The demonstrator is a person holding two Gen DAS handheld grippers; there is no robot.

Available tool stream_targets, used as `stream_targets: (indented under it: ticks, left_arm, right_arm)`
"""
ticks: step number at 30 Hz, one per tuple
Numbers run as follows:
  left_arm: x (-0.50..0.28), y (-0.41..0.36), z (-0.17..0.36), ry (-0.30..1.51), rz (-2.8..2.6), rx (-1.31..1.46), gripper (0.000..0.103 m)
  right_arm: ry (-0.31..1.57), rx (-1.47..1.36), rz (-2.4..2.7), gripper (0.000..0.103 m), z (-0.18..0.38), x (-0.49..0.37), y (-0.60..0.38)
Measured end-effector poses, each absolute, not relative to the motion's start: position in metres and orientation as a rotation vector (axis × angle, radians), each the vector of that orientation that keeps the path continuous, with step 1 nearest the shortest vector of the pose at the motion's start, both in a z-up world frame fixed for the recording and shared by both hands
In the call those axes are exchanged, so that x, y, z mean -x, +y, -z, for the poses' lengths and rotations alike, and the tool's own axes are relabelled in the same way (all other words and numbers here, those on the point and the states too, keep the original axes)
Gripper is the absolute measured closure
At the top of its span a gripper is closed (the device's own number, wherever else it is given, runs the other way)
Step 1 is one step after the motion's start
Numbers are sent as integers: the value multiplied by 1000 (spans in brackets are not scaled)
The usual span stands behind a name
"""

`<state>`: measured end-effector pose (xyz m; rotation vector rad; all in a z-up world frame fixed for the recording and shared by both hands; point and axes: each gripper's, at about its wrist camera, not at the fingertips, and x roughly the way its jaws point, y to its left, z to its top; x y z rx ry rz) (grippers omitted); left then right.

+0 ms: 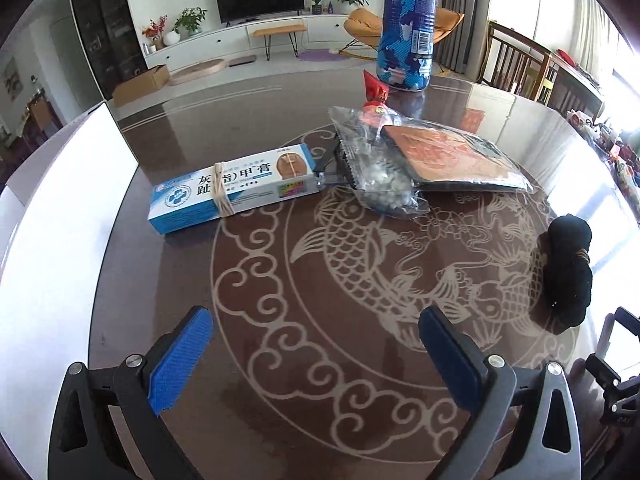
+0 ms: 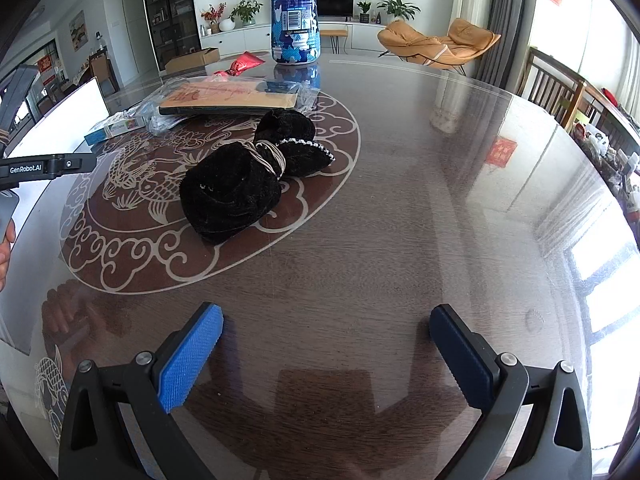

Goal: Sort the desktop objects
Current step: 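Lower the left tool onto the blue-white nail cream box and close on it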

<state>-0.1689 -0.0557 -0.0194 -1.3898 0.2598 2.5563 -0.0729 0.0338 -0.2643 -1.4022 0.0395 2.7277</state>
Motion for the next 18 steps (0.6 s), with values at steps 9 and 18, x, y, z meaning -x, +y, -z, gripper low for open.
stream_targets:
  ticks: [9, 18]
  left_arm:
    - [163, -62, 29, 282, -2533, 1405, 0]
    - [167, -57, 22, 389, -2508, 1388, 0]
  right_arm:
    - [40, 1402, -2728, 0, 264, 73, 33]
    - [40, 1402, -2728, 0, 264, 73, 34]
